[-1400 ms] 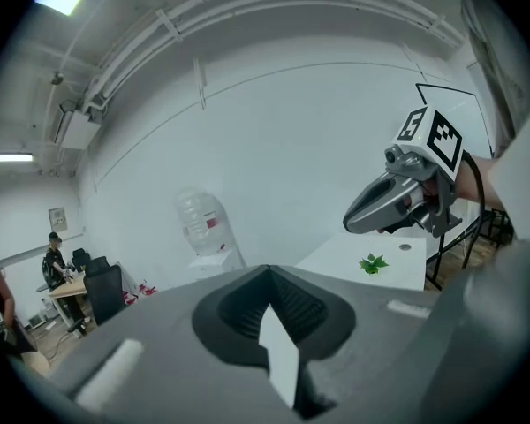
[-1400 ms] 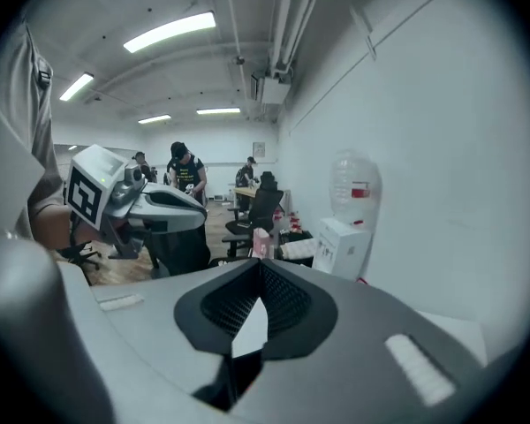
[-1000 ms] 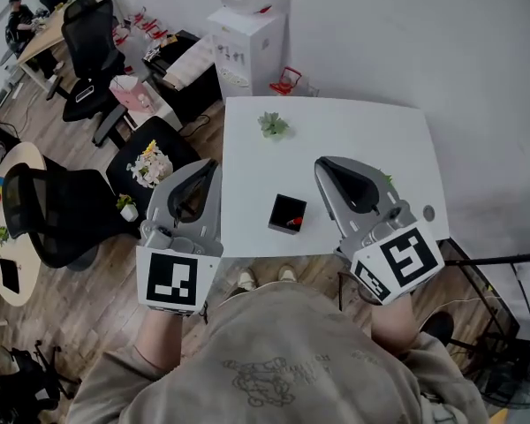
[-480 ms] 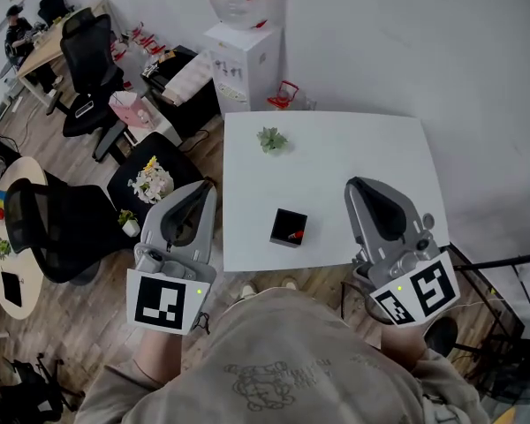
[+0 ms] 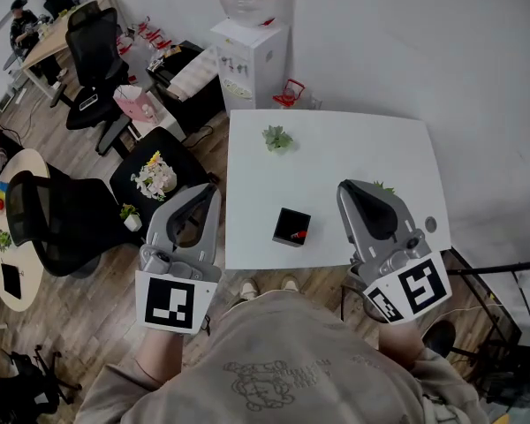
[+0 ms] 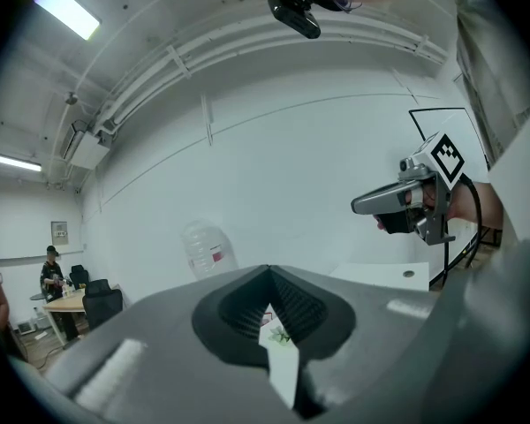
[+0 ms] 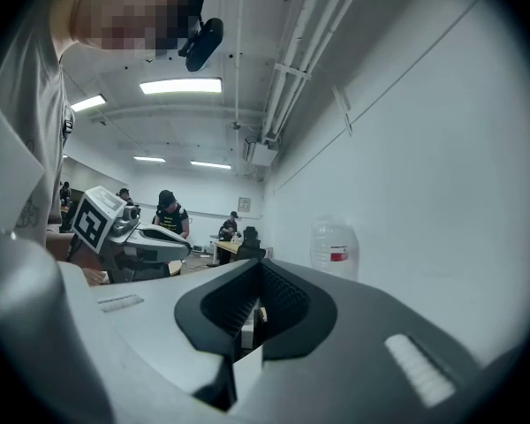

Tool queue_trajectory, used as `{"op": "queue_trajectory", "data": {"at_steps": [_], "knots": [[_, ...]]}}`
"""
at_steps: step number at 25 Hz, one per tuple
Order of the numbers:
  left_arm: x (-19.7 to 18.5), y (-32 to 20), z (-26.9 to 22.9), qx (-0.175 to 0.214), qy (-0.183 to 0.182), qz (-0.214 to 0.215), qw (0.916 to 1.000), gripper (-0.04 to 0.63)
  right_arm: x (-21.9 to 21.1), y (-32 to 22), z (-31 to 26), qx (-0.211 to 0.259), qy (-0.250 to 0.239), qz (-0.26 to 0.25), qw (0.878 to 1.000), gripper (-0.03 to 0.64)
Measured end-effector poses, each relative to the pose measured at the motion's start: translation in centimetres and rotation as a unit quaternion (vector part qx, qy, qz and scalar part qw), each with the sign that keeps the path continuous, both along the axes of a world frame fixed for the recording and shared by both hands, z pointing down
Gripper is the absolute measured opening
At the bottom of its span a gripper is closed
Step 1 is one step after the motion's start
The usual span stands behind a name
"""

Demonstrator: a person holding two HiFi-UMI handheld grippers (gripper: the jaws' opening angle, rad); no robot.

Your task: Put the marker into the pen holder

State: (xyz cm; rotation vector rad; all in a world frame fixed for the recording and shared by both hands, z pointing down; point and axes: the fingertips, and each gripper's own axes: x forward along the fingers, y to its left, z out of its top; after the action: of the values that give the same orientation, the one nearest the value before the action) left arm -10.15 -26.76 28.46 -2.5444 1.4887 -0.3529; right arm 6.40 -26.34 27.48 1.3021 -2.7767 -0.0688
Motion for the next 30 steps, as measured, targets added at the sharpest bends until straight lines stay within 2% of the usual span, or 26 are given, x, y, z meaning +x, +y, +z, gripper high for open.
{"op": "queue_trajectory", "data": {"at_steps": [12, 16, 30], "knots": [[-0.4, 0.1, -0.6, 0.017, -0.003, -0.006, 0.9998, 0.0, -1.4, 0.1, -0.9, 0.014, 0.021, -0.019, 1.0, 0.029], [-1.0, 0.3, -1.0, 0.02, 0.016, -0.016, 0.9995, 0.0, -1.8, 0.4, -1.1, 0.017, 0.024, -0.027, 0.999, 0.029], [-2.0, 0.0, -1.0, 0.025, 0.013, -0.022, 0.9994, 0.0, -2.4, 0.2, -2.1, 0.025, 0.013, -0.029, 0.999, 0.029]]}}
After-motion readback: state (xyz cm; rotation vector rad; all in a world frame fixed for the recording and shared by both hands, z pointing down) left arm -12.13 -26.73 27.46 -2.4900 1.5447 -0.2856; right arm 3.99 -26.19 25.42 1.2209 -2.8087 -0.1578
